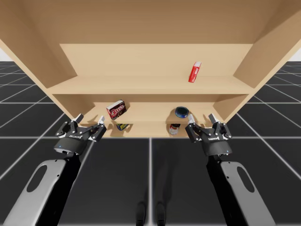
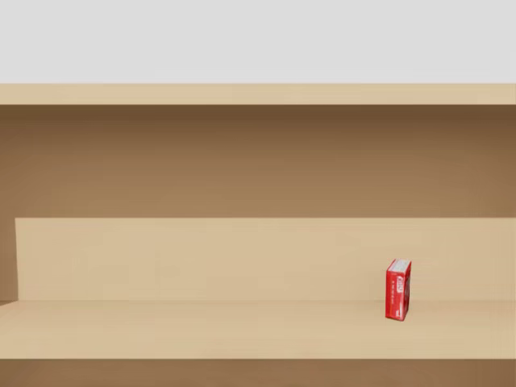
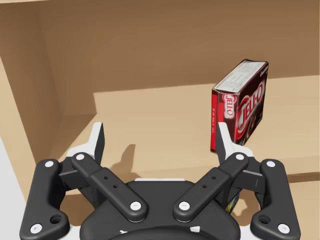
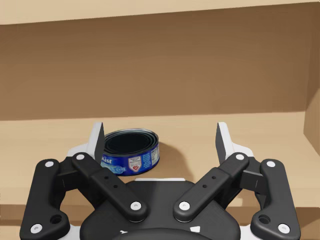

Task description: Retrieve the pudding box from the shelves.

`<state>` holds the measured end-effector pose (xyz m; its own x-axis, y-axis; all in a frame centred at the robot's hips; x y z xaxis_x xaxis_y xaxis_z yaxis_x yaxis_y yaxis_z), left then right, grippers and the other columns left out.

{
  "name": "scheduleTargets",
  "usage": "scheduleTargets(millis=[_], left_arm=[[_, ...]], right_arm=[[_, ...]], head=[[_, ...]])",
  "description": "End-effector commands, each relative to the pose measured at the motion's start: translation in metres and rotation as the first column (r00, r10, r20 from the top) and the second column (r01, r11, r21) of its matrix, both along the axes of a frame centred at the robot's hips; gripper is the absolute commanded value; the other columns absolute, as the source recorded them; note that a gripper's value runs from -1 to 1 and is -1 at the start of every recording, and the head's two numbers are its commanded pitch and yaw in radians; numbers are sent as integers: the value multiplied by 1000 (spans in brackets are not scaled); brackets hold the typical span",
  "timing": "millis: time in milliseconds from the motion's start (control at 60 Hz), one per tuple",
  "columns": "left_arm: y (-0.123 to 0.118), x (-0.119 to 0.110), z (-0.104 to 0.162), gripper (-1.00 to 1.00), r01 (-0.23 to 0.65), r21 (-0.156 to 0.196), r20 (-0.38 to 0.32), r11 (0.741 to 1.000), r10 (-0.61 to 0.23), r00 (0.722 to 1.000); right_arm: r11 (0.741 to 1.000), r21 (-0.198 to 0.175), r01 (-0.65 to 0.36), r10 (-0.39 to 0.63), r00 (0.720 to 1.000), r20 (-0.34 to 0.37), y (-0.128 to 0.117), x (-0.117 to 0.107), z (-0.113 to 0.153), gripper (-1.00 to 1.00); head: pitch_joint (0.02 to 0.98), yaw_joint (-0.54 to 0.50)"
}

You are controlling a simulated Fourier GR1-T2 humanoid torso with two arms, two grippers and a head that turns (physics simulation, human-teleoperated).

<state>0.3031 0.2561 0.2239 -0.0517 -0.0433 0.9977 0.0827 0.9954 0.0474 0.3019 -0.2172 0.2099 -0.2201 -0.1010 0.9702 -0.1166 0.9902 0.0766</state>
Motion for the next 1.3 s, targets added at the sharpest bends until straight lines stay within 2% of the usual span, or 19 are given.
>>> scheduleTargets(millis=[17,133,417,550,717,933,1017,1067,1133,1217,1300], left_arm=[[0,0,0,-1000,0,1,1,1000,0,1000],[0,0,0,-1000,0,0,1,1000,0,1000],[1,1,-1,-1000,1,4,-1,1000,-1,1000],[1,2,-2,-1000,3,6,-2,1000,-3,1000],[1,2,-1,-1000,4,6,-3,1000,-4,1000],[-2,1,-1,-1000,16,-1,-5,1000,-16,1000],[-6,-2,0,-1000,39,-18,-9,999,-39,999],[-7,-5,4,-1000,68,-50,-20,996,-69,997],[-7,-12,12,-1000,98,-42,-26,994,-99,995],[-4,-22,24,-1000,147,-8,-74,989,-147,986],[-3,-22,32,-1000,218,-4,-96,976,-217,971]], right_arm=[[1000,8,0,1,1000,-21,0,-2,-1,-1000],[1000,-6,-4,4,1000,-3,0,0,-1,-1000],[1000,-16,-2,2,1000,-4,0,1,-1,-1000],[1000,-19,-3,3,1000,-4,1,0,0,-1000],[1000,-21,-5,5,1000,-8,2,0,0,-1000],[1000,-21,-5,5,1000,-8,2,-1,0,-1000],[1000,-23,-3,3,1000,-8,2,-1,0,-1000],[1000,-22,1,-1,1000,-9,1,-1,0,-1000],[1000,-21,5,-5,1000,-11,1,-2,-1,-1000],[1000,-22,5,-6,1000,-13,2,-2,-1,-1000],[1000,-25,4,-5,1000,-14,2,-2,-1,-1000]], head=[[66,1],[101,2],[297,30],[397,96],[516,242],[531,265],[536,263],[535,267],[529,269],[528,268],[530,275]])
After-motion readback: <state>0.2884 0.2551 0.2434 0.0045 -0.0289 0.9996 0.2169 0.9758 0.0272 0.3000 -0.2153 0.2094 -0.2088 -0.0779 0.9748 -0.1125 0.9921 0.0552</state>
